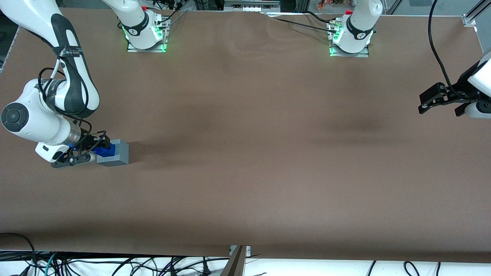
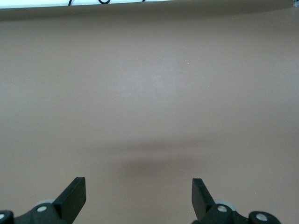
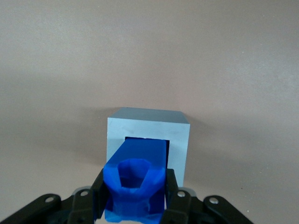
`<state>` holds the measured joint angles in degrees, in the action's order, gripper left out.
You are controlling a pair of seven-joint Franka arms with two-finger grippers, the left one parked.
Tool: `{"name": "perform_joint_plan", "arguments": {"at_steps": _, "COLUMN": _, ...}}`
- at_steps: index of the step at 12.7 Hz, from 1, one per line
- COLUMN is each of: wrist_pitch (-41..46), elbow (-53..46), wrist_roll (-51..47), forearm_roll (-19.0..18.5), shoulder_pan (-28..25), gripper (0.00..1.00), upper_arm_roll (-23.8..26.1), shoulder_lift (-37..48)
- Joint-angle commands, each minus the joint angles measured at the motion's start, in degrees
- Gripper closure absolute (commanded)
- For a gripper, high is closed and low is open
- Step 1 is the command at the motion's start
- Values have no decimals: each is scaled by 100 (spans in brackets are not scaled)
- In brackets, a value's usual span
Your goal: Insert blue part into gray base with right arm
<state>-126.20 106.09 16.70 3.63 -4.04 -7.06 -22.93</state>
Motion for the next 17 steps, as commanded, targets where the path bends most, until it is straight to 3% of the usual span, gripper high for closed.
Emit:
{"name": "perform_joint_plan", "arguments": {"at_steps": 1, "wrist_pitch": -97, "elbow": 60, "wrist_roll": 97, "forearm_roll": 102, "shoulder_pan": 17, "gripper": 89, "upper_arm_roll": 21, "shoulder_lift": 78}}
{"name": "perform_joint_plan", "arguments": {"at_steps": 3, "wrist_pitch": -97, "elbow": 60, "wrist_roll": 97, "forearm_roll": 102, "shoulder_pan": 8, "gripper": 88, "upper_arm_roll": 21, "shoulder_lift": 78}}
{"name": "perform_joint_plan", "arguments": {"at_steps": 4, "wrist_pitch": -89, "elbow": 60, "wrist_roll": 88, "forearm_roll": 102, "shoulder_pan": 17, "gripper": 52, "upper_arm_roll": 21, "shoulder_lift": 86}}
{"name": "perform_joint_plan", "arguments": {"at_steps": 5, "wrist_pitch": -89, "elbow": 60, "wrist_roll": 70, "forearm_roll": 102, "shoulder_pan": 17, "gripper": 1, "upper_arm_roll": 21, "shoulder_lift": 95}}
{"name": "perform_joint_plan", "arguments": {"at_steps": 10, "wrist_pitch": 43, "elbow": 34, "wrist_roll": 114, "forearm_roll": 102, "shoulder_pan": 8, "gripper": 0, "upper_arm_roll": 29, "shoulder_lift": 244}}
{"name": "perform_joint_plan", "arguments": {"at_steps": 17, "wrist_pitch": 2555, "elbow": -537, "wrist_roll": -351, "forearm_roll": -90, "shoulder_pan": 298, "gripper": 0, "upper_arm_roll": 354, "shoulder_lift": 1753}}
